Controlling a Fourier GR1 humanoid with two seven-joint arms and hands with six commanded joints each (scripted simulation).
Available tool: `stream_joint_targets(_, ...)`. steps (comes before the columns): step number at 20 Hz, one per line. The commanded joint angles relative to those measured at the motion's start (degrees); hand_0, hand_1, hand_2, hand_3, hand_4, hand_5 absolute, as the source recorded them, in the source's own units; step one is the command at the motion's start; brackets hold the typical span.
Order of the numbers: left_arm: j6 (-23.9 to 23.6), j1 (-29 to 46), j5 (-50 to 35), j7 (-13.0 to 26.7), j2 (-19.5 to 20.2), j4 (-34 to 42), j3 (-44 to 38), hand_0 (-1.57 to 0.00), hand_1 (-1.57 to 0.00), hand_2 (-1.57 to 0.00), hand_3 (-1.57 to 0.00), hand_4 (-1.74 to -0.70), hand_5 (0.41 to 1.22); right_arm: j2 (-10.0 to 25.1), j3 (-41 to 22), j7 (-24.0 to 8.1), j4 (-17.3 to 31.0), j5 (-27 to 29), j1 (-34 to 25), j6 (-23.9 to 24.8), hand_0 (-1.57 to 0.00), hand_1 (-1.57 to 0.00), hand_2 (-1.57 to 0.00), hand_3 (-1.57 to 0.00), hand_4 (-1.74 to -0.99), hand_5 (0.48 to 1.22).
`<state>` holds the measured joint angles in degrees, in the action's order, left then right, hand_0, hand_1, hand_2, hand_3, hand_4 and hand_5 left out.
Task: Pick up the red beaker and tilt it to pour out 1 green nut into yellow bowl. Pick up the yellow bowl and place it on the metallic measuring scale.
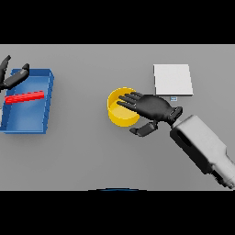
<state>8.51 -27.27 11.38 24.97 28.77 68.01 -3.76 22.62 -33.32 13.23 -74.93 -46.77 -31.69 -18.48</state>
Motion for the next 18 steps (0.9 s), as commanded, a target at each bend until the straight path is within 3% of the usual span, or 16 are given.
stream_joint_targets(1,0.0,0.2,0.1,0.3,0.0,-0.1,0.0,0.0,0.0,0.0,0.0,-0.81,0.695,-0.1,-0.3,0.4,1.4,-0.2,-1.4,-0.5,0.0,0.0,0.0,0.0,-1.155,0.646)
stream_joint_targets(8,0.5,0.3,0.5,-0.8,0.3,-0.5,0.4,0.0,0.0,0.0,0.0,-0.8,0.703,-2.5,-5.2,0.6,8.9,-2.9,-7.4,-5.8,0.0,0.0,0.0,0.0,-1.174,0.674)
stream_joint_targets(13,1.2,-0.8,0.7,-0.2,1.0,-1.6,0.2,0.0,0.0,0.0,0.0,-0.79,0.708,-4.0,-6.6,0.6,12.7,-3.7,-9.0,-6.7,0.0,0.0,0.0,-0.01,-1.188,0.693)
stream_joint_targets(16,1.0,0.3,0.5,-0.5,0.8,-0.5,0.3,0.0,0.0,0.0,0.0,-0.79,0.714,-5.1,-6.5,-0.8,14.6,-4.0,-9.9,-6.4,0.0,-0.01,-0.04,-0.08,-1.234,0.77)
stream_joint_targets(17,1.0,0.0,0.7,-0.9,0.8,-0.5,0.4,0.0,0.0,0.0,0.0,-0.79,0.712,-5.1,-6.6,-0.4,14.4,-3.9,-10.0,-6.6,-0.05,-0.06,-0.09,-0.13,-1.261,0.809)
stream_joint_targets(18,0.7,-0.6,1.1,-0.9,0.9,-1.6,0.4,0.0,0.0,0.0,0.0,-0.79,0.711,-5.2,-6.7,0.9,14.9,-4.1,-10.1,-5.9,-0.19,-0.18,-0.19,-0.21,-1.309,0.891)
